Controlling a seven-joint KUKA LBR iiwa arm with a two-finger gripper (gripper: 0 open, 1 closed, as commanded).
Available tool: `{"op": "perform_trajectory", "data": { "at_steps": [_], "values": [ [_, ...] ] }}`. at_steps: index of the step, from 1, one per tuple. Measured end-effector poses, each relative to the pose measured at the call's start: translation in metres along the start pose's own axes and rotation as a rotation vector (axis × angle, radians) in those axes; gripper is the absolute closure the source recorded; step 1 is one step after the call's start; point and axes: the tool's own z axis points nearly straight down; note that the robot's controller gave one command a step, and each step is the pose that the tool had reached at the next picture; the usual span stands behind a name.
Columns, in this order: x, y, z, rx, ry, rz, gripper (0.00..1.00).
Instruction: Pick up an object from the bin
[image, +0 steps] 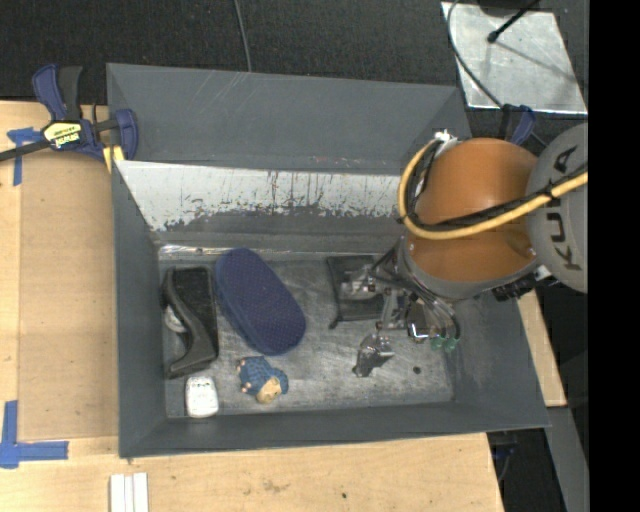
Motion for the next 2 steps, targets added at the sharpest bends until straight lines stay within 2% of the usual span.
{"op": "perform_trajectory", "data": {
  "at_steps": [1,2],
  "values": [
    [-0.038,-0.024,0.11,0.001,-0.003,-0.254,0.0],
    [-0.067,-0.076,0.109,0.005,-0.012,-0.303,0.0]
  ]
}}
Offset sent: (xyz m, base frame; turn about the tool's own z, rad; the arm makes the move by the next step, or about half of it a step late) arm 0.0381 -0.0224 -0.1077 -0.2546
